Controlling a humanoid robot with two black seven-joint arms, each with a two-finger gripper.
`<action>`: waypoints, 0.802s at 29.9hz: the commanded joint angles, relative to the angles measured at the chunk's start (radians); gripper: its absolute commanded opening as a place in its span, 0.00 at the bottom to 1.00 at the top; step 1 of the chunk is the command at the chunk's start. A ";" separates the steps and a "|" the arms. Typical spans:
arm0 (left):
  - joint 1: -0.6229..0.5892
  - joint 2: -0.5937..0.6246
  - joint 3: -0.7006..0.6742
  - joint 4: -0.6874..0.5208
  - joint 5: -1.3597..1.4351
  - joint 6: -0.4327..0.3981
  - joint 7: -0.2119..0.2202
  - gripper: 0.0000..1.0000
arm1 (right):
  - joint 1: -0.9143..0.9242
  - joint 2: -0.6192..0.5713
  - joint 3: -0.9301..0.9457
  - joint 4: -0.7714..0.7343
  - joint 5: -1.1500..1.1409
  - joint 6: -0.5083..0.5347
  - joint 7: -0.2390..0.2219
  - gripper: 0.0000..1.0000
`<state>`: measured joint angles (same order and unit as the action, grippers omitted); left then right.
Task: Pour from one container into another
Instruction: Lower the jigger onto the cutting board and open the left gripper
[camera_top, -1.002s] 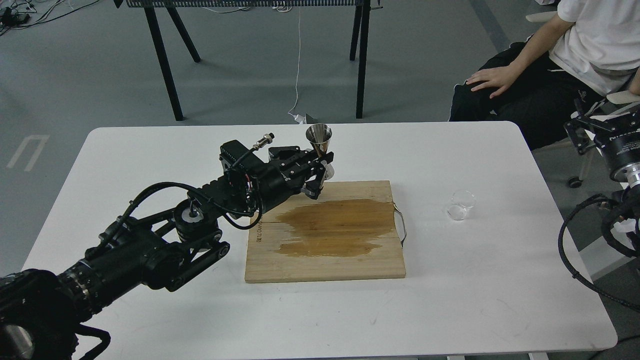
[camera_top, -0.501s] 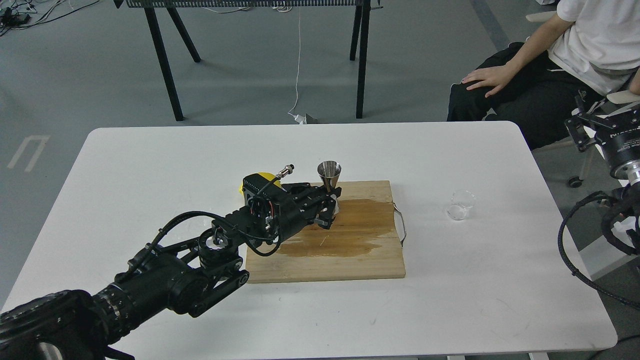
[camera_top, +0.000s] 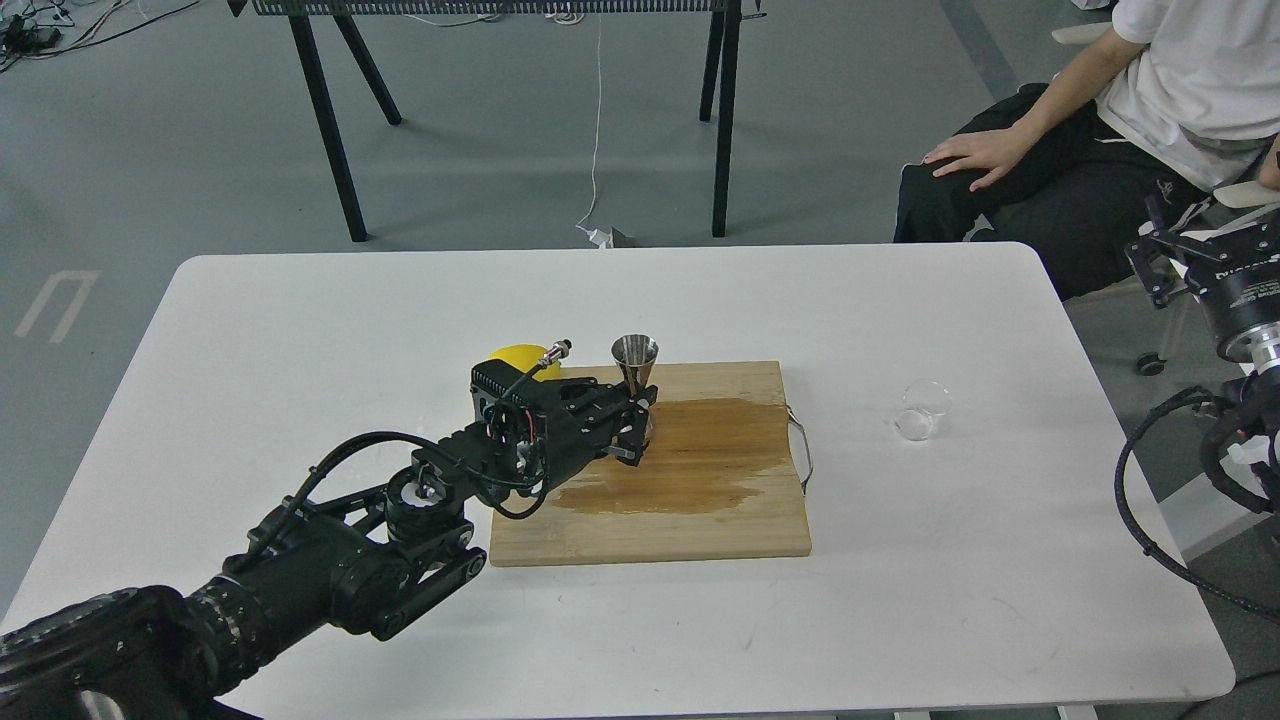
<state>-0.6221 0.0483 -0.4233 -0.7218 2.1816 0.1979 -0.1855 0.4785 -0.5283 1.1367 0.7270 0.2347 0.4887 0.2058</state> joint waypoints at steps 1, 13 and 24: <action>0.013 -0.011 0.000 0.004 0.000 -0.002 0.001 0.12 | 0.000 0.001 -0.002 0.000 0.000 0.000 0.000 1.00; 0.013 -0.042 -0.003 0.002 0.000 -0.002 0.009 0.34 | 0.000 0.001 -0.003 0.000 0.000 0.000 0.000 1.00; 0.013 -0.045 -0.005 -0.001 0.000 -0.002 0.031 0.42 | 0.000 0.001 -0.002 0.000 0.000 0.000 0.001 1.00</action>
<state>-0.6096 0.0032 -0.4280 -0.7197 2.1816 0.1959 -0.1565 0.4785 -0.5276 1.1350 0.7272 0.2347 0.4887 0.2062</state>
